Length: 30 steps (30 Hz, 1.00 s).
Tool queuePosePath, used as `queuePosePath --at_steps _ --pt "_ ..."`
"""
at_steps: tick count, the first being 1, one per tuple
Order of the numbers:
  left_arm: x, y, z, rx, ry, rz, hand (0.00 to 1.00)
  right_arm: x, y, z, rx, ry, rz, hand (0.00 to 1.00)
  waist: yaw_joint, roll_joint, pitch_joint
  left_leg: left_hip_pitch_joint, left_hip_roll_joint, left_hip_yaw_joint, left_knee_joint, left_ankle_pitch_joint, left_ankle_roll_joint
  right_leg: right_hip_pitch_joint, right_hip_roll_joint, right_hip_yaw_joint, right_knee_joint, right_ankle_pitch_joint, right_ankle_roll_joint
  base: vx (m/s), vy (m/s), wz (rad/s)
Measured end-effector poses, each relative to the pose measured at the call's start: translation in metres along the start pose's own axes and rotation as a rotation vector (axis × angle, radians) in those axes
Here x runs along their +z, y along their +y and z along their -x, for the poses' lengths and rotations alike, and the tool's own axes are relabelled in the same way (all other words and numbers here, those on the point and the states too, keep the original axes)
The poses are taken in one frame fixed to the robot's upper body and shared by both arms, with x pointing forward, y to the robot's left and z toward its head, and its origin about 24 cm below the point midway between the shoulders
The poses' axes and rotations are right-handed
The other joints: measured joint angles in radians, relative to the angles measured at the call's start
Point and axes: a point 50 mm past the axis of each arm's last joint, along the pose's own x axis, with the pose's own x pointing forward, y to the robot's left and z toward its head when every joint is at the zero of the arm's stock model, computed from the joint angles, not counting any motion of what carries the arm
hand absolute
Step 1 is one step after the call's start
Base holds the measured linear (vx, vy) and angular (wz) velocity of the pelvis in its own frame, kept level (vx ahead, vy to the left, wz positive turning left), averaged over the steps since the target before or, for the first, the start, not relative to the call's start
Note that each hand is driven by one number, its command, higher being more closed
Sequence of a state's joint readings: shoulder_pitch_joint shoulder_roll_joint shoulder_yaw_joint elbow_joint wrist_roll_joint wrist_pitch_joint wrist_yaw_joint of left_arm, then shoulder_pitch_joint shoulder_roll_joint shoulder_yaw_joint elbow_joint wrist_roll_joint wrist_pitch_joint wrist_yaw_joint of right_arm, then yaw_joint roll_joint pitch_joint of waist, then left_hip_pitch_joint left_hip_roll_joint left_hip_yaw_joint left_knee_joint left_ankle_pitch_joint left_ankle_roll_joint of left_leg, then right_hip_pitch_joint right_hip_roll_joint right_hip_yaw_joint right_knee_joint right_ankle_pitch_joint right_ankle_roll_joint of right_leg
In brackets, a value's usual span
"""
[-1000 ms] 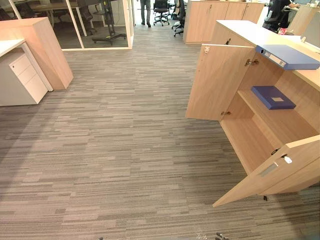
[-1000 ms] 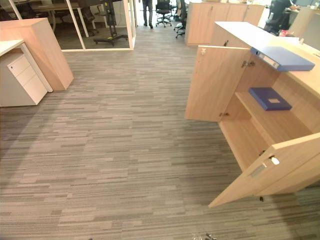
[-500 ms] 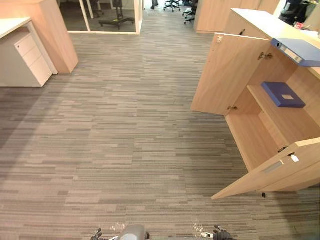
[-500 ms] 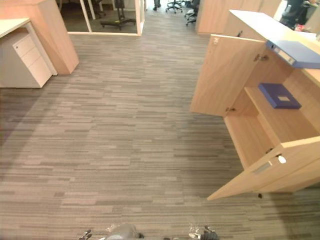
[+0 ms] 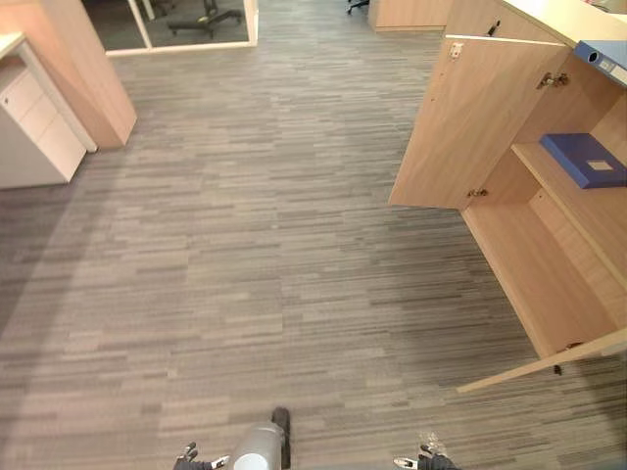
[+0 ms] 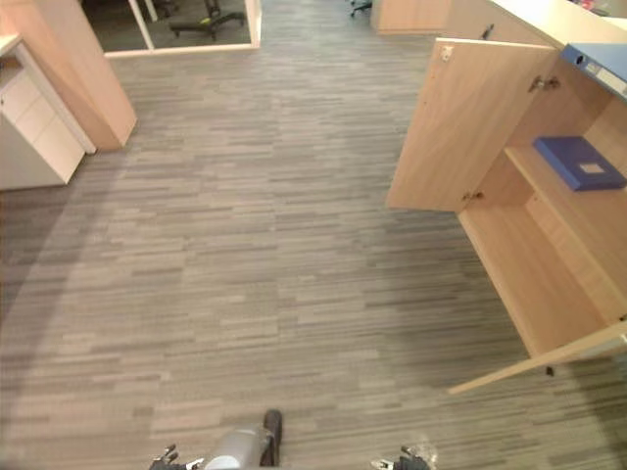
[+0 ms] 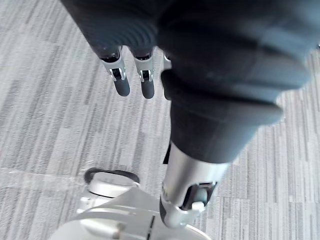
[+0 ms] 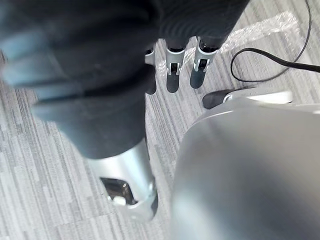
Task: Walk over to the cabinet, pick up the folder, carry it to the office cabinet, place the folder inside the office cabinet, then close the office cabinet door
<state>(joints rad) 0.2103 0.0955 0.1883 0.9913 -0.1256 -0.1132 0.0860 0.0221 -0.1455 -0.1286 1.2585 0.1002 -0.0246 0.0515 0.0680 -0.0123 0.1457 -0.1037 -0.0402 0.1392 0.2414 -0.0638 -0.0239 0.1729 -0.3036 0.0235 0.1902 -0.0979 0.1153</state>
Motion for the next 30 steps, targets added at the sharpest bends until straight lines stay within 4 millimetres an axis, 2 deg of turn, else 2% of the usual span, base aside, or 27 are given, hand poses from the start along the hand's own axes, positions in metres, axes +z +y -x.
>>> queuePosePath --at_steps 1,2,3,4,5,6,7,8,9,10,11,12,13,14,17,18,21,22,24,25,26,27,28,29,30 --pt "-0.004 -0.001 0.002 -0.010 0.010 -0.011 0.00 0.001 -0.002 0.000 -0.003 -0.005 -0.005 0.00 -0.003 0.008 -0.024 0.056 -0.031 0.024 -0.048 -0.003 0.023 -0.051 -0.031 0.021 0.125 0.000 0.000 0.31 0.296 -0.50" --pt "-0.004 -0.002 0.002 -0.021 0.006 -0.028 0.00 0.005 -0.004 0.000 -0.004 -0.022 -0.025 0.00 -0.019 0.013 -0.038 0.105 -0.066 0.036 -0.090 0.004 0.048 -0.127 -0.071 0.014 0.306 0.003 -0.008 0.31 0.285 -0.35" --pt "-0.002 -0.003 0.001 -0.029 0.001 -0.034 0.00 0.008 -0.005 0.000 -0.005 -0.035 -0.034 0.00 -0.024 0.013 -0.037 0.128 -0.081 0.044 -0.104 0.004 0.062 -0.173 -0.095 -0.004 0.412 0.009 -0.036 0.30 0.242 -0.03" --pt "0.001 -0.005 0.000 -0.043 -0.010 -0.046 0.00 0.015 -0.007 0.000 -0.021 -0.069 -0.034 0.00 -0.038 0.012 -0.037 0.162 -0.108 0.043 -0.128 0.006 0.089 -0.251 -0.147 -0.072 0.617 0.023 -0.117 0.28 0.185 0.14" --pt "0.002 -0.006 -0.001 -0.056 -0.010 -0.062 0.00 0.021 -0.009 0.000 -0.032 -0.092 -0.034 0.00 -0.052 0.013 -0.036 0.198 -0.115 0.032 -0.148 0.006 0.095 -0.299 -0.166 -0.157 0.742 0.012 -0.151 0.33 0.169 0.19" --pt "0.002 -0.006 -0.001 -0.061 -0.008 -0.074 0.00 0.023 -0.008 0.000 -0.033 -0.098 -0.037 0.00 -0.054 0.016 -0.034 0.216 -0.113 0.029 -0.159 0.006 0.095 -0.309 -0.158 -0.200 0.772 -0.004 -0.137 0.31 0.090 0.13" --pt "0.004 -0.008 -0.001 -0.074 -0.015 -0.097 0.00 0.025 -0.005 -0.001 -0.028 -0.104 -0.050 0.00 -0.056 0.023 -0.020 0.252 -0.100 0.018 -0.174 0.006 0.096 -0.320 -0.121 -0.270 0.779 -0.067 -0.113 0.24 0.020 0.00" --pt "0.006 -0.010 -0.002 -0.088 -0.020 -0.114 0.00 0.029 -0.002 -0.001 -0.017 -0.116 -0.074 0.00 -0.057 0.029 -0.005 0.275 -0.076 0.011 -0.174 0.004 0.099 -0.324 -0.062 -0.313 0.726 -0.119 -0.083 0.16 -0.032 -0.03" --pt "0.007 -0.012 -0.002 -0.096 -0.022 -0.122 0.00 0.033 0.000 -0.001 -0.010 -0.127 -0.082 0.00 -0.059 0.036 0.003 0.284 -0.060 0.008 -0.174 0.000 0.103 -0.325 -0.030 -0.336 0.677 -0.135 -0.069 0.16 -0.120 -0.02" --pt "0.010 -0.016 -0.003 -0.108 -0.031 -0.132 0.00 0.040 0.006 -0.002 0.006 -0.152 -0.105 0.00 -0.061 0.045 0.015 0.299 -0.033 0.002 -0.175 -0.009 0.102 -0.329 0.025 -0.371 0.560 -0.145 -0.066 0.14 -0.141 0.01" --pt "0.013 -0.017 -0.004 -0.112 -0.038 -0.135 0.00 0.042 0.013 -0.002 0.022 -0.156 -0.121 0.00 -0.062 0.045 0.022 0.307 -0.017 0.001 -0.176 -0.021 0.090 -0.334 0.057 -0.384 0.458 -0.141 -0.063 0.13 -0.196 -0.02" --pt "0.016 -0.017 -0.005 -0.110 -0.047 -0.134 0.00 0.044 0.020 -0.003 0.033 -0.159 -0.139 0.00 -0.059 0.034 0.032 0.323 -0.013 0.004 -0.181 -0.029 0.081 -0.332 0.073 -0.390 0.355 -0.127 -0.064 0.05 -0.153 -0.09" --pt "0.020 -0.015 -0.006 -0.106 -0.056 -0.136 0.00 0.046 0.024 -0.003 0.040 -0.162 -0.153 0.00 -0.057 0.023 0.039 0.335 -0.014 0.007 -0.189 -0.050 0.078 -0.326 0.077 -0.400 0.253 -0.055 -0.082 0.08 -0.247 -0.20" --pt "0.015 -0.019 -0.005 -0.112 -0.036 -0.130 0.00 0.044 0.023 -0.003 0.038 -0.158 -0.168 0.00 -0.058 0.028 0.033 0.357 0.008 0.006 -0.195 -0.068 0.053 -0.308 0.107 -0.416 0.220 -0.007 -0.109 0.09 -0.206 -0.22" --pt "0.016 -0.022 -0.006 -0.115 -0.036 -0.115 0.00 0.046 0.023 -0.003 0.041 -0.164 -0.175 0.00 -0.064 0.044 0.038 0.354 0.059 0.005 -0.211 -0.084 0.014 -0.297 0.166 -0.442 0.180 -0.027 -0.136 0.16 -0.215 -0.08" --pt "0.013 -0.022 -0.005 -0.111 -0.029 -0.093 0.00 0.041 0.022 -0.003 0.040 -0.148 -0.200 0.00 -0.067 0.049 0.036 0.386 0.103 -0.011 -0.236 -0.086 -0.005 -0.248 0.230 -0.460 0.124 -0.031 -0.143 0.23 -0.282 0.08" --pt "0.012 -0.021 -0.005 -0.115 -0.024 -0.082 0.00 0.028 0.019 -0.002 0.027 -0.119 -0.233 0.00 -0.071 0.054 0.029 0.416 0.164 -0.039 -0.216 -0.104 -0.049 -0.177 0.302 -0.481 0.058 -0.039 -0.155 0.19 -0.230 0.13" --pt "0.010 -0.021 -0.004 -0.114 -0.015 -0.073 0.00 0.025 0.018 -0.002 0.024 -0.113 -0.239 0.00 -0.073 0.055 0.026 0.417 0.192 -0.050 -0.176 -0.129 -0.067 -0.140 0.336 -0.486 0.020 -0.040 -0.159 0.26 -0.208 0.11" --pt "0.009 -0.018 -0.004 -0.108 -0.012 -0.061 0.00 0.019 0.017 -0.002 0.018 -0.097 -0.281 0.00 -0.074 0.051 0.013 0.359 0.218 -0.057 -0.018 -0.179 -0.092 -0.095 0.370 -0.485 -0.045 -0.040 -0.160 0.30 -0.163 0.03" --pt "0.008 -0.014 -0.004 -0.091 -0.010 -0.034 0.00 0.014 0.016 -0.001 0.014 -0.091 -0.315 0.00 -0.076 0.049 0.002 0.268 0.228 -0.062 0.177 -0.205 -0.116 -0.078 0.379 -0.480 -0.077 -0.036 -0.167 0.27 -0.080 -0.20" --pt "0.003 -0.012 -0.002 -0.072 0.004 0.019 0.00 0.013 0.015 -0.001 0.012 -0.088 -0.325 0.00 -0.076 0.050 -0.001 0.137 0.243 -0.078 0.455 -0.196 -0.128 -0.059 0.393 -0.456 -0.102 -0.033 -0.172 0.35 -0.049 -0.57" --pt "-0.001 -0.012 0.000 -0.056 0.011 0.082 0.00 0.012 0.012 -0.001 0.004 -0.088 -0.330 0.00 -0.070 0.067 0.000 0.051 0.264 -0.085 0.681 -0.195 -0.131 -0.021 0.417 -0.417 -0.127 -0.027 -0.182 0.27 0.003 -0.65" --pt "-0.003 -0.012 0.000 -0.052 0.015 0.091 0.00 0.012 0.011 -0.001 0.002 -0.087 -0.332 0.00 -0.069 0.070 0.000 0.035 0.269 -0.085 0.726 -0.197 -0.128 -0.011 0.421 -0.407 -0.133 -0.021 -0.191 0.36 0.033 -0.85" --pt "-0.008 -0.010 0.002 -0.042 0.031 0.110 0.00 0.012 0.012 -0.001 0.005 -0.085 -0.333 0.00 -0.062 0.069 0.000 -0.010 0.273 -0.080 0.836 -0.205 -0.114 0.026 0.435 -0.364 -0.153 -0.021 -0.203 0.37 0.061 -0.95" --pt "-0.009 -0.011 0.003 -0.039 0.035 0.125 0.00 0.012 0.014 -0.001 0.008 -0.084 -0.326 0.00 -0.050 0.068 0.002 -0.051 0.267 -0.074 0.871 -0.218 -0.094 0.056 0.441 -0.310 -0.159 -0.024 -0.215 0.37 0.079 -1.10"
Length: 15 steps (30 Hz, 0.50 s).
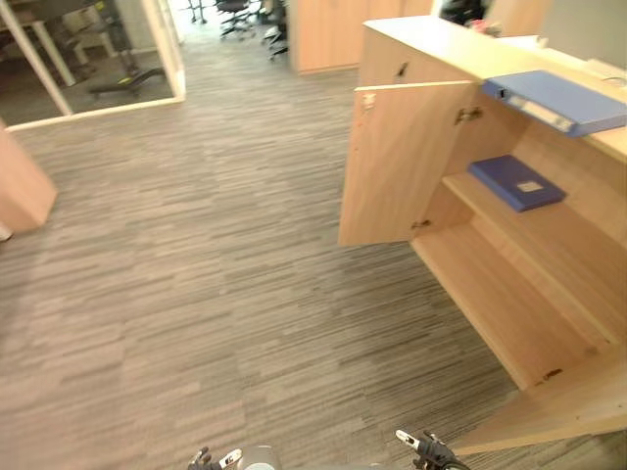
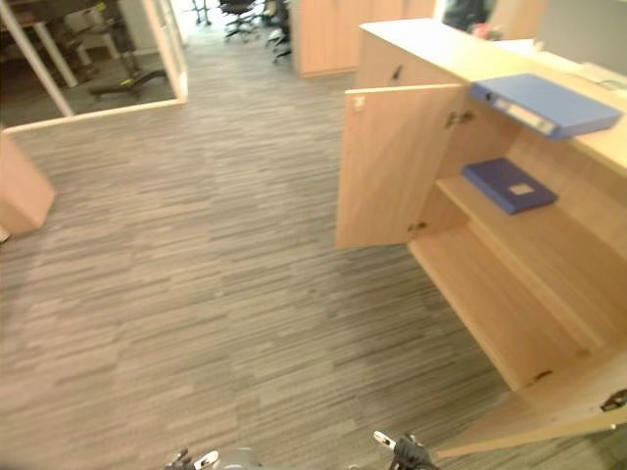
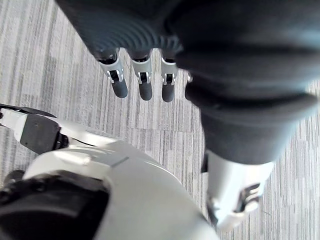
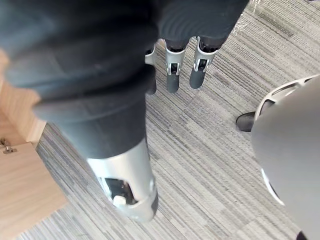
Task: Walk over to the cabinet, pick up the folder, carry it to the office cabinet, place the folder inside the office cabinet, then close the office cabinet door
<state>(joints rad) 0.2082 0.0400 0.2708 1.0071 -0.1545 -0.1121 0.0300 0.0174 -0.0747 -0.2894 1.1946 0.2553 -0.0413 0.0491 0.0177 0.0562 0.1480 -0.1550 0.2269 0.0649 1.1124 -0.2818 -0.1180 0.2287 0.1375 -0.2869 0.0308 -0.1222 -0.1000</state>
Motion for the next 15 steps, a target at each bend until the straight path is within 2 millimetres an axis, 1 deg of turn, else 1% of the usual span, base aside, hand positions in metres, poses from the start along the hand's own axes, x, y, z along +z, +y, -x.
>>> queuePosePath --at_steps 1,2,3,4,5,6,7,8,9,10,11,12,13,14,15 --pt "0.000 0.000 0.000 0.002 -0.001 0.003 0.00 -0.001 0.000 0.000 -0.001 0.004 0.002 0.00 0.008 0.000 0.001 -0.022 -0.005 -0.002 0.000 -0.008 0.012 0.012 0.000 0.027 -0.001 -0.002 -0.002 0.34 0.123 -1.33" --pt "0.002 0.000 0.000 0.004 -0.007 0.012 0.00 -0.002 0.000 0.000 -0.001 0.016 0.010 0.00 0.028 -0.006 0.011 -0.052 -0.025 -0.010 -0.051 -0.028 0.035 0.039 -0.012 0.077 0.000 -0.002 -0.003 0.28 0.181 -1.35" --pt "0.002 0.001 0.000 0.008 -0.008 0.018 0.00 -0.003 0.002 0.000 0.001 0.024 0.009 0.00 0.042 -0.017 0.019 -0.063 -0.048 -0.023 -0.134 -0.040 0.042 0.056 -0.030 0.120 0.000 -0.004 -0.001 0.28 0.247 -1.66" --pt "0.005 0.002 -0.001 0.013 -0.018 0.018 0.00 -0.003 0.006 -0.001 0.012 0.026 0.010 0.00 0.052 -0.033 0.033 -0.076 -0.085 -0.065 -0.277 -0.046 0.043 0.071 -0.064 0.165 -0.002 -0.013 0.016 0.25 0.292 -1.47" --pt "0.006 0.003 -0.001 0.018 -0.023 0.021 0.00 -0.003 0.007 -0.001 0.016 0.025 0.015 0.00 0.052 -0.038 0.034 -0.090 -0.110 -0.136 -0.441 -0.038 0.039 0.077 -0.093 0.203 -0.005 -0.028 0.037 0.20 0.268 -1.16" --pt "0.006 0.003 -0.001 0.020 -0.024 0.025 0.00 -0.003 0.007 -0.001 0.016 0.024 0.017 0.00 0.052 -0.038 0.034 -0.090 -0.120 -0.180 -0.529 -0.022 0.034 0.078 -0.106 0.217 -0.008 -0.040 0.045 0.25 0.317 -0.81" --pt "0.005 0.003 -0.001 0.025 -0.023 0.034 0.00 -0.003 0.008 -0.001 0.022 0.027 0.044 0.00 0.050 -0.038 0.033 -0.088 -0.136 -0.276 -0.691 0.024 0.031 0.084 -0.132 0.240 -0.009 -0.060 0.067 0.31 0.370 -0.47" --pt "0.005 0.004 -0.001 0.033 -0.021 0.047 0.00 -0.003 0.009 -0.001 0.025 0.026 0.052 0.00 0.050 -0.040 0.032 -0.087 -0.141 -0.312 -0.758 0.092 0.009 0.091 -0.151 0.247 -0.007 -0.071 0.094 0.34 0.388 -0.32" --pt "0.004 0.007 0.000 0.043 -0.020 0.056 0.00 -0.006 0.011 -0.001 0.029 0.032 0.050 0.00 0.052 -0.051 0.021 -0.083 -0.163 -0.310 -0.773 0.184 -0.009 0.093 -0.178 0.249 -0.003 -0.085 0.122 0.48 0.486 -0.22" --pt "0.006 0.009 -0.001 0.052 -0.028 0.064 0.00 -0.005 0.016 -0.001 0.045 0.030 0.068 0.00 0.059 -0.063 0.010 -0.087 -0.197 -0.310 -0.768 0.268 -0.009 0.091 -0.213 0.259 0.004 -0.095 0.138 0.34 0.324 -0.23" --pt "0.008 0.012 -0.001 0.062 -0.033 0.067 0.00 -0.004 0.021 -0.002 0.058 0.027 0.070 0.00 0.063 -0.080 0.015 -0.089 -0.212 -0.291 -0.753 0.252 0.004 0.090 -0.233 0.264 0.010 -0.094 0.139 0.48 0.449 -0.48" --pt "0.007 0.017 -0.001 0.085 -0.032 0.082 0.00 -0.002 0.034 -0.002 0.090 0.021 0.067 0.00 0.071 -0.103 0.002 -0.077 -0.229 -0.240 -0.755 0.240 0.030 0.059 -0.274 0.270 0.057 -0.078 0.156 0.29 0.278 -0.55" --pt "0.007 0.018 0.000 0.089 -0.030 0.087 0.00 -0.002 0.038 -0.003 0.100 0.021 0.064 0.00 0.081 -0.105 0.000 -0.058 -0.235 -0.222 -0.760 0.233 0.044 0.050 -0.289 0.282 0.081 -0.068 0.168 0.48 0.461 -0.89" --pt "0.003 0.019 0.000 0.094 -0.014 0.090 0.00 -0.003 0.044 -0.002 0.114 0.025 0.060 0.00 0.088 -0.102 -0.004 0.007 -0.250 -0.165 -0.792 0.222 0.074 0.035 -0.326 0.314 0.153 -0.047 0.182 0.38 0.377 -1.05" --pt "-0.002 0.019 0.001 0.096 0.003 0.090 0.00 -0.003 0.044 -0.002 0.118 0.025 0.055 0.00 0.091 -0.095 -0.014 0.062 -0.267 -0.119 -0.830 0.214 0.099 -0.009 -0.355 0.347 0.259 -0.040 0.190 0.31 0.307 -0.97"
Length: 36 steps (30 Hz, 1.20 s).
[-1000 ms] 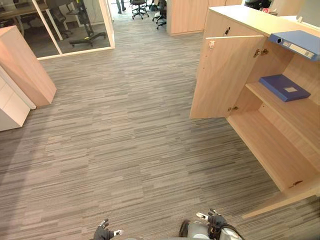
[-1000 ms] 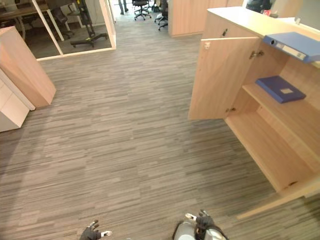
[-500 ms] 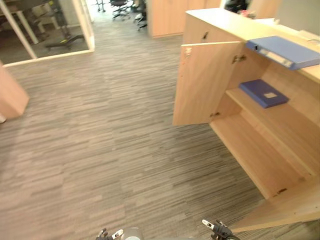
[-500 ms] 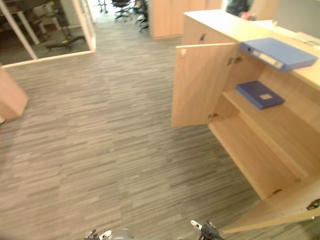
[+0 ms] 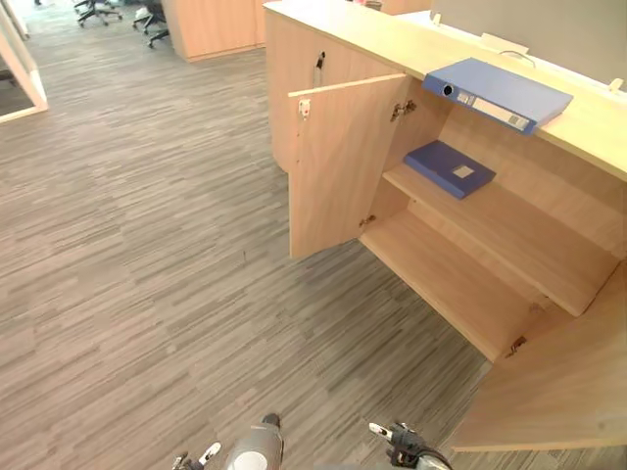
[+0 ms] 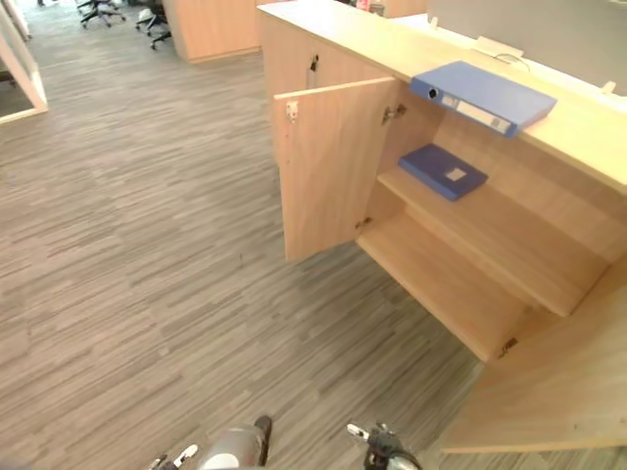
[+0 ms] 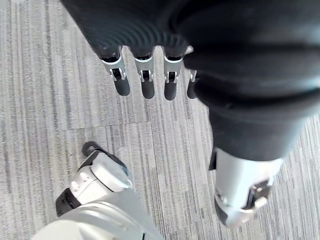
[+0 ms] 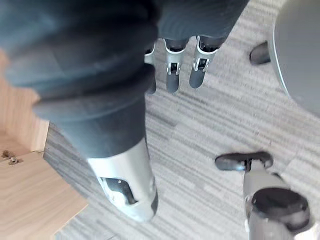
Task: Walk over to the cabinet, pick up the folder, carry it to the office cabinet, place the folder inside the office cabinet, then close the office cabinet door
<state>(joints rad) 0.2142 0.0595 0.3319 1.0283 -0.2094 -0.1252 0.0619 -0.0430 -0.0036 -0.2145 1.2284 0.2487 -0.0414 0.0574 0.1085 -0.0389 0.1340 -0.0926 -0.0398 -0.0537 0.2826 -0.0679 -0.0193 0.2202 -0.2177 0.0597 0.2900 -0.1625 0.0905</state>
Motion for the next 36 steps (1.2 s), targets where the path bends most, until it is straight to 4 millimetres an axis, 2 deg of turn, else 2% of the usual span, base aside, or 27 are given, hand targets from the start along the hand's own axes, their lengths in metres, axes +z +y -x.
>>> queuePosePath --at_steps 1,2,3,4,5,6,7,10,11,12,14,16,18,21,23,25,26,27,28,29,30,31,32,33,34,35,36 --pt "-0.001 0.000 0.000 0.001 0.003 0.000 0.00 0.000 0.000 0.000 -0.001 -0.001 -0.001 0.00 0.000 0.002 -0.004 0.011 -0.005 0.010 -0.008 -0.001 0.005 -0.016 -0.007 0.007 0.031 0.001 0.001 0.21 0.260 -0.93" --pt "-0.003 0.001 0.001 0.003 0.007 0.000 0.00 0.000 -0.003 0.001 -0.002 -0.007 0.006 0.00 -0.005 0.001 -0.024 0.051 -0.029 0.050 -0.057 -0.001 0.021 -0.108 -0.046 0.018 0.195 0.007 -0.003 0.17 0.251 -0.68" --pt "-0.002 0.001 0.001 0.001 0.004 0.000 0.00 0.001 -0.005 0.001 -0.006 -0.015 0.000 0.00 -0.004 0.001 -0.027 0.073 -0.045 0.071 -0.080 0.001 0.031 -0.160 -0.069 0.015 0.285 0.017 -0.019 0.21 0.303 -0.77" --pt "0.000 -0.001 0.000 -0.004 -0.003 0.001 0.00 0.006 -0.009 0.001 -0.015 -0.039 -0.011 0.00 -0.012 0.003 -0.023 0.118 -0.070 0.103 -0.117 0.006 0.051 -0.234 -0.128 -0.026 0.451 0.046 -0.074 0.19 0.302 -0.50" --pt "0.002 -0.003 0.000 -0.007 -0.005 0.002 0.00 0.009 -0.014 0.002 -0.029 -0.054 -0.032 0.00 -0.027 0.005 -0.023 0.159 -0.090 0.117 -0.138 0.008 0.058 -0.273 -0.189 -0.115 0.559 0.050 -0.113 0.14 0.224 -0.39" --pt "0.002 -0.004 -0.001 -0.011 -0.007 -0.001 0.00 0.011 -0.017 0.002 -0.035 -0.065 -0.037 0.00 -0.037 0.008 -0.021 0.188 -0.093 0.126 -0.161 0.007 0.063 -0.290 -0.211 -0.184 0.594 0.045 -0.120 0.12 0.206 -0.27" --pt "0.002 -0.004 0.000 -0.011 -0.008 -0.009 0.00 0.011 -0.017 0.003 -0.038 -0.069 -0.045 0.00 -0.037 0.013 -0.020 0.208 -0.090 0.133 -0.183 0.008 0.066 -0.295 -0.210 -0.219 0.598 0.042 -0.114 0.06 0.116 -0.44" --pt "0.003 -0.007 0.000 -0.017 -0.016 -0.010 0.00 0.012 -0.018 0.003 -0.043 -0.085 -0.071 0.00 -0.047 0.025 -0.023 0.268 -0.048 0.180 -0.229 0.000 0.072 -0.304 -0.141 -0.321 0.502 -0.045 -0.048 0.10 0.039 -0.65" --pt "0.005 -0.013 -0.001 -0.033 -0.021 -0.009 0.00 0.016 -0.022 0.003 -0.057 -0.101 -0.101 0.00 -0.050 0.042 -0.009 0.271 -0.007 0.187 -0.226 -0.017 0.068 -0.308 -0.085 -0.366 0.399 -0.099 -0.036 0.09 -0.068 -0.45" --pt "0.007 -0.016 -0.001 -0.038 -0.026 -0.004 0.00 0.015 -0.022 0.003 -0.058 -0.101 -0.102 0.00 -0.056 0.047 -0.006 0.271 0.011 0.191 -0.226 -0.026 0.066 -0.312 -0.068 -0.391 0.361 -0.103 -0.038 0.12 -0.131 -0.41" --pt "0.009 -0.017 -0.002 -0.036 -0.033 0.011 0.00 0.007 -0.031 0.006 -0.088 -0.080 -0.086 0.00 -0.061 0.041 0.006 0.304 0.053 0.214 -0.223 -0.057 0.025 -0.327 -0.036 -0.443 0.232 -0.086 -0.046 0.08 -0.176 -0.22" --pt "0.010 -0.016 -0.002 -0.024 -0.034 0.041 0.00 0.000 -0.036 0.009 -0.099 -0.079 -0.064 0.00 -0.065 0.020 0.004 0.324 0.051 0.208 -0.210 -0.082 0.003 -0.324 -0.043 -0.440 0.181 -0.009 -0.068 0.13 -0.254 0.00" --pt "0.007 -0.029 0.000 -0.040 -0.029 0.093 0.00 0.000 -0.045 0.011 -0.119 -0.073 -0.038 0.00 -0.081 0.048 -0.017 0.320 0.092 0.190 -0.207 -0.100 -0.018 -0.320 -0.002 -0.467 0.176 -0.043 -0.072 0.23 -0.310 0.14" --pt "0.012 -0.046 0.001 -0.073 -0.050 0.127 0.00 0.000 -0.043 0.011 -0.112 -0.070 -0.012 0.00 -0.091 0.053 -0.022 0.327 0.155 0.170 -0.224 -0.109 -0.057 -0.304 0.063 -0.505 0.162 -0.095 -0.087 0.23 -0.273 0.15" --pt "0.014 -0.048 0.001 -0.081 -0.059 0.111 0.00 -0.002 -0.043 0.011 -0.113 -0.063 -0.020 0.00 -0.095 0.055 -0.026 0.331 0.197 0.162 -0.203 -0.129 -0.074 -0.269 0.109 -0.520 0.133 -0.112 -0.096 0.28 -0.256 0.06" --pt "0.016 -0.049 0.000 -0.093 -0.068 0.068 0.00 -0.007 -0.042 0.011 -0.117 -0.052 -0.088 0.00 -0.096 0.055 -0.034 0.285 0.240 0.118 -0.067 -0.177 -0.107 -0.211 0.162 -0.530 0.069 -0.115 -0.108 0.31 -0.180 0.01" --pt "0.017 -0.049 0.000 -0.096 -0.070 0.061 0.00 -0.008 -0.041 0.011 -0.120 -0.050 -0.112 0.00 -0.096 0.059 -0.037 0.267 0.247 0.111 -0.011 -0.189 -0.114 -0.195 0.171 -0.530 0.052 -0.115 -0.110 0.31 -0.121 -0.06" --pt "0.019 -0.049 0.000 -0.102 -0.076 0.050 0.00 -0.010 -0.043 0.012 -0.124 -0.049 -0.134 0.00 -0.096 0.062 -0.041 0.217 0.259 0.101 0.134 -0.208 -0.129 -0.159 0.187 -0.528 0.016 -0.114 -0.112 0.31 -0.065 -0.08" --pt "0.020 -0.048 -0.001 -0.105 -0.079 0.044 0.00 -0.010 -0.043 0.012 -0.123 -0.047 -0.148 0.00 -0.095 0.061 -0.041 0.163 0.265 0.089 0.275 -0.207 -0.127 -0.133 0.196 -0.524 -0.006 -0.114 -0.112 0.38 -0.033 -0.18" --pt "0.023 -0.049 -0.001 -0.106 -0.087 0.047 0.00 -0.010 -0.043 0.012 -0.123 -0.047 -0.147 0.00 -0.090 0.059 -0.039 0.078 0.278 0.075 0.487 -0.183 -0.124 -0.093 0.207 -0.518 -0.037 -0.114 -0.112 0.31 0.007 -0.23" --pt "0.024 -0.047 -0.001 -0.103 -0.093 0.045 0.00 -0.010 -0.043 0.012 -0.124 -0.047 -0.149 0.00 -0.087 0.062 -0.039 0.041 0.284 0.072 0.581 -0.193 -0.120 -0.071 0.212 -0.508 -0.049 -0.114 -0.113 0.31 0.065 -0.44" --pt "0.025 -0.046 -0.001 -0.099 -0.098 0.050 0.00 -0.008 -0.040 0.011 -0.118 -0.047 -0.135 0.00 -0.077 0.061 -0.037 -0.011 0.286 0.086 0.703 -0.220 -0.101 -0.029 0.216 -0.475 -0.076 -0.114 -0.113 0.29 0.131 -0.67" --pt "0.028 -0.045 -0.002 -0.097 -0.108 0.056 0.00 -0.004 -0.036 0.009 -0.104 -0.051 -0.110 0.00 -0.065 0.056 -0.032 -0.057 0.275 0.107 0.753 -0.253 -0.082 0.009 0.209 -0.437 -0.092 -0.114 -0.113 0.30 0.165 -0.79" --pt "0.029 -0.045 -0.002 -0.095 -0.112 0.058 0.00 -0.002 -0.034 0.008 -0.098 -0.052 -0.109 0.00 -0.058 0.053 -0.027 -0.079 0.260 0.114 0.749 -0.270 -0.061 0.024 0.197 -0.418 -0.093 -0.114 -0.113 0.29 0.246 -0.93" --pt "0.034 -0.045 -0.002 -0.098 -0.128 0.064 0.00 0.004 -0.028 0.005 -0.083 -0.052 -0.100 0.00 -0.044 0.047 -0.012 -0.121 0.218 0.112 0.690 -0.301 -0.032 0.046 0.164 -0.373 -0.082 -0.115 -0.111 0.33 0.383 -1.07" --pt "0.037 -0.047 -0.003 -0.106 -0.139 0.049 0.00 0.009 -0.021 0.003 -0.064 -0.054 -0.083 0.00 -0.031 0.055 -0.008 -0.167 0.188 0.083 0.486 -0.275 -0.038 0.046 0.131 -0.324 -0.043 -0.124 -0.087 0.32 0.409 -1.04" --pt "0.034 -0.048 -0.002 -0.111 -0.132 0.043 0.00 0.012 -0.020 0.002 -0.058 -0.060 -0.063 0.00 -0.028 0.073 -0.009 -0.167 0.185 0.048 0.345 -0.207 -0.039 0.043 0.138 -0.314 -0.031 -0.134 -0.064 0.25 0.347 -0.84"
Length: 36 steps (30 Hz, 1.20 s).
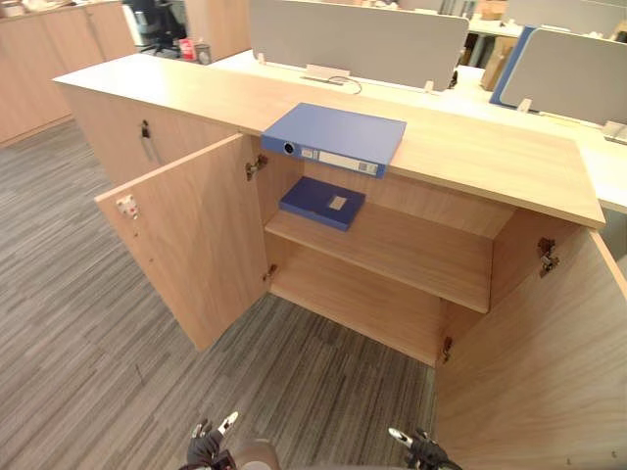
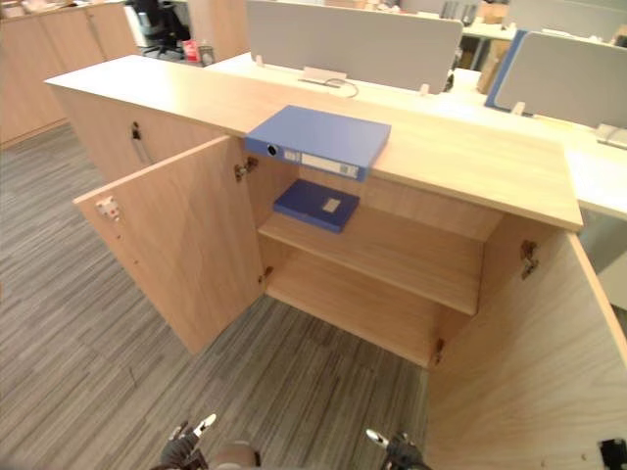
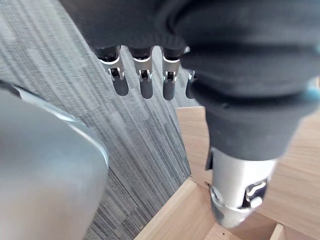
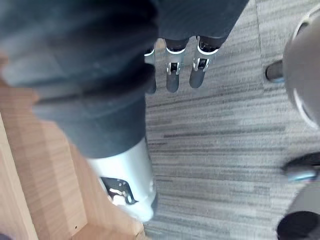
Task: Walk over to the cabinet, pick up the folder, carry it to the office cabinet, place the folder inside the office cabinet, then close the office cabinet door
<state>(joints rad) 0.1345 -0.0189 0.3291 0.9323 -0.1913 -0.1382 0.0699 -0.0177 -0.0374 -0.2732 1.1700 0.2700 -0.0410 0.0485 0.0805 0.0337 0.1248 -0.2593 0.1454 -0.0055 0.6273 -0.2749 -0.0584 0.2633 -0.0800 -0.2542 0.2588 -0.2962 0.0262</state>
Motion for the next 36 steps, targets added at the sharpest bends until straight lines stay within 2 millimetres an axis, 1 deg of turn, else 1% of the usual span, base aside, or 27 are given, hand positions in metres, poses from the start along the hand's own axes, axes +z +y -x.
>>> queuePosePath --at_steps 1,2,3,4,5,8,9,11,14,15,17,18,19,20,22,23,24,25,26,27,28,29,30,32,33,34,36 --pt "0.001 0.003 -0.001 0.007 0.000 0.006 0.00 -0.001 0.006 0.000 0.015 0.004 0.008 0.00 0.011 0.003 0.004 0.008 -0.009 0.006 0.005 0.061 0.005 0.008 -0.012 0.035 -0.001 -0.014 0.020 0.21 0.219 -0.42" --pt "0.007 0.013 -0.003 0.023 -0.008 -0.035 0.00 -0.007 0.021 0.000 0.064 0.021 0.045 0.00 0.008 -0.042 -0.001 0.045 -0.053 0.022 -0.065 0.072 0.014 0.006 -0.028 0.083 -0.046 -0.015 0.021 0.23 0.173 -0.17" --pt "0.009 0.013 -0.004 0.023 -0.014 -0.038 0.00 -0.007 0.023 0.000 0.070 0.021 0.047 0.00 0.008 -0.049 0.004 0.050 -0.068 0.013 -0.083 0.079 0.014 0.001 -0.021 0.096 -0.064 -0.006 0.008 0.20 0.128 0.21" --pt "0.010 0.015 -0.005 0.029 -0.015 -0.038 0.00 -0.006 0.024 -0.001 0.072 0.021 0.046 0.00 0.006 -0.061 0.011 0.052 -0.100 -0.010 -0.078 0.085 0.021 -0.007 -0.011 0.103 -0.097 0.039 0.002 0.13 0.080 0.32" --pt "0.005 0.021 -0.004 0.050 0.006 -0.029 0.00 -0.008 0.024 -0.001 0.068 0.030 0.044 0.00 0.008 -0.062 0.013 0.052 -0.128 -0.024 -0.055 0.084 0.021 0.003 -0.026 0.100 -0.106 0.042 0.005 0.09 0.075 0.18" --pt "-0.015 0.033 0.002 0.097 0.082 -0.002 0.00 -0.009 0.033 -0.001 0.090 0.034 0.023 0.00 0.012 -0.051 0.008 0.064 -0.141 -0.042 -0.060 0.083 0.023 0.006 -0.040 0.149 -0.135 0.091 0.028 0.14 0.112 -0.35" --pt "-0.020 0.036 0.004 0.114 0.094 0.002 0.00 -0.011 0.033 -0.001 0.092 0.041 0.020 0.00 0.016 -0.052 0.007 0.087 -0.138 -0.035 -0.090 0.082 0.026 0.007 -0.049 0.170 -0.147 0.117 0.049 0.16 0.155 -0.56" --pt "-0.026 0.040 0.007 0.127 0.116 -0.001 0.00 -0.013 0.031 -0.001 0.084 0.051 0.011 0.00 0.019 -0.052 -0.001 0.144 -0.141 -0.024 -0.165 0.085 0.032 0.005 -0.062 0.202 -0.152 0.139 0.065 0.09 0.111 -0.59" --pt "-0.028 0.041 0.008 0.125 0.124 -0.018 0.00 -0.014 0.028 0.000 0.077 0.057 0.006 0.00 0.017 -0.052 -0.013 0.240 -0.165 0.004 -0.293 0.113 0.065 -0.001 -0.093 0.221 -0.128 0.153 0.069 0.04 0.093 -0.59" --pt "-0.031 0.041 0.009 0.119 0.131 -0.028 0.00 -0.014 0.024 0.000 0.068 0.059 0.008 0.00 0.015 -0.043 -0.025 0.284 -0.176 0.005 -0.354 0.128 0.070 -0.022 -0.106 0.239 -0.076 0.153 0.069 0.02 0.139 -0.60" --pt "-0.034 0.037 0.010 0.105 0.137 -0.036 0.00 -0.010 0.014 -0.001 0.042 0.046 -0.024 0.00 0.012 -0.019 -0.040 0.339 -0.190 -0.001 -0.447 0.134 0.083 -0.135 -0.117 0.264 0.140 0.149 0.071 -0.02 0.154 -0.53" --pt "-0.036 0.037 0.012 0.104 0.141 -0.038 0.00 -0.005 0.011 -0.001 0.031 0.027 -0.047 0.00 0.009 -0.018 -0.040 0.367 -0.216 -0.001 -0.490 0.138 0.087 -0.243 -0.146 0.261 0.345 0.146 0.063 -0.07 0.122 -0.38" --pt "-0.034 0.041 0.011 0.110 0.137 -0.046 0.00 -0.002 0.011 -0.001 0.031 0.011 -0.057 0.00 -0.002 -0.028 -0.035 0.391 -0.238 0.006 -0.511 0.151 0.093 -0.302 -0.187 0.249 0.484 0.160 0.036 -0.07 0.127 -0.14" --pt "-0.035 0.046 0.012 0.120 0.140 -0.055 0.00 0.000 0.011 -0.001 0.032 0.000 -0.054 0.00 -0.024 -0.049 -0.023 0.423 -0.260 0.015 -0.528 0.169 0.112 -0.339 -0.241 0.202 0.587 0.181 0.001 -0.04 0.083 0.09" --pt "-0.038 0.047 0.014 0.120 0.151 -0.067 0.00 -0.001 0.003 0.000 0.015 -0.002 -0.040 0.00 -0.028 -0.046 -0.024 0.470 -0.266 0.011 -0.562 0.174 0.121 -0.320 -0.275 0.129 0.599 0.175 0.001 0.02 0.072 0.00" --pt "-0.041 0.047 0.015 0.118 0.159 -0.079 0.00 0.000 0.003 0.000 0.014 -0.004 -0.037 0.00 -0.032 -0.038 -0.026 0.467 -0.249 0.009 -0.572 0.174 0.124 -0.314 -0.261 0.100 0.552 0.095 0.020 0.08 0.019 -0.21" --pt "-0.039 0.044 0.014 0.107 0.154 -0.087 0.00 0.004 0.004 -0.001 0.016 -0.012 -0.036 0.00 -0.036 -0.022 -0.018 0.470 -0.226 -0.003 -0.570 0.178 0.131 -0.315 -0.224 0.078 0.492 0.036 0.031 0.08 -0.032 -0.20" --pt "-0.036 0.039 0.012 0.094 0.149 -0.093 0.00 0.008 0.004 -0.002 0.016 -0.021 -0.033 0.00 -0.038 -0.010 0.001 0.470 -0.192 -0.008 -0.569 0.177 0.128 -0.317 -0.170 0.064 0.425 0.003 0.027 0.08 -0.116 -0.04" --pt "-0.033 0.033 0.009 0.072 0.143 -0.107 0.00 0.011 0.002 -0.002 0.012 -0.028 -0.030 0.00 -0.043 0.007 0.012 0.471 -0.134 -0.017 -0.568 0.167 0.109 -0.333 -0.086 0.059 0.328 -0.001 0.024 0.07 -0.172 0.12" --pt "-0.031 0.032 0.008 0.068 0.138 -0.110 0.00 0.010 0.001 -0.002 0.009 -0.027 -0.028 0.00 -0.047 0.009 0.012 0.470 -0.115 -0.026 -0.568 0.159 0.097 -0.342 -0.056 0.060 0.280 0.002 0.028 0.06 -0.239 0.41" --pt "-0.029 0.036 0.008 0.075 0.130 -0.116 0.00 0.003 -0.002 -0.001 0.001 -0.007 -0.027 0.00 -0.053 -0.018 0.004 0.461 -0.113 -0.047 -0.566 0.145 0.072 -0.332 -0.028 0.068 0.139 0.057 0.030 0.09 -0.303 0.73" --pt "-0.025 0.039 0.006 0.080 0.119 -0.126 0.00 -0.012 -0.012 0.003 -0.027 0.036 -0.025 0.00 -0.058 -0.046 -0.002 0.477 -0.121 -0.080 -0.556 0.124 0.045 -0.326 -0.048 0.057 0.110 0.155 0.006 0.11 -0.293 0.75" --pt "-0.028 0.036 0.007 0.072 0.122 -0.121 0.00 -0.015 -0.019 0.005 -0.047 0.040 -0.032 0.00 -0.062 -0.043 -0.018 0.470 -0.112 -0.097 -0.552 0.121 0.046 -0.320 -0.037 0.043 0.100 0.145 0.003 0.19 -0.320 0.52" --pt "-0.040 0.029 0.013 0.076 0.147 -0.066 0.00 -0.012 -0.028 0.006 -0.062 0.037 0.020 0.00 -0.060 0.012 -0.045 0.457 -0.053 -0.099 -0.545 0.102 0.016 -0.316 0.021 0.022 0.062 0.120 -0.010 0.25 -0.289 0.09" --pt "-0.041 0.028 0.013 0.078 0.151 -0.059 0.00 -0.012 -0.028 0.006 -0.062 0.037 0.020 0.00 -0.063 0.017 -0.047 0.451 -0.043 -0.102 -0.541 0.098 0.011 -0.314 0.032 0.016 0.052 0.118 -0.014 0.27 -0.275 0.09" --pt "-0.041 0.028 0.014 0.078 0.153 -0.055 0.00 -0.013 -0.028 0.006 -0.064 0.040 0.020 0.00 -0.062 0.020 -0.047 0.445 -0.013 -0.117 -0.520 0.092 -0.001 -0.278 0.066 0.002 0.012 0.116 -0.026 0.28 -0.268 0.21" --pt "-0.040 0.028 0.013 0.077 0.148 -0.057 0.00 -0.016 -0.028 0.007 -0.068 0.048 0.014 0.00 -0.063 0.016 -0.046 0.430 0.014 -0.120 -0.442 0.068 -0.037 -0.213 0.100 -0.021 -0.045 0.130 -0.048 0.30 -0.231 0.27"
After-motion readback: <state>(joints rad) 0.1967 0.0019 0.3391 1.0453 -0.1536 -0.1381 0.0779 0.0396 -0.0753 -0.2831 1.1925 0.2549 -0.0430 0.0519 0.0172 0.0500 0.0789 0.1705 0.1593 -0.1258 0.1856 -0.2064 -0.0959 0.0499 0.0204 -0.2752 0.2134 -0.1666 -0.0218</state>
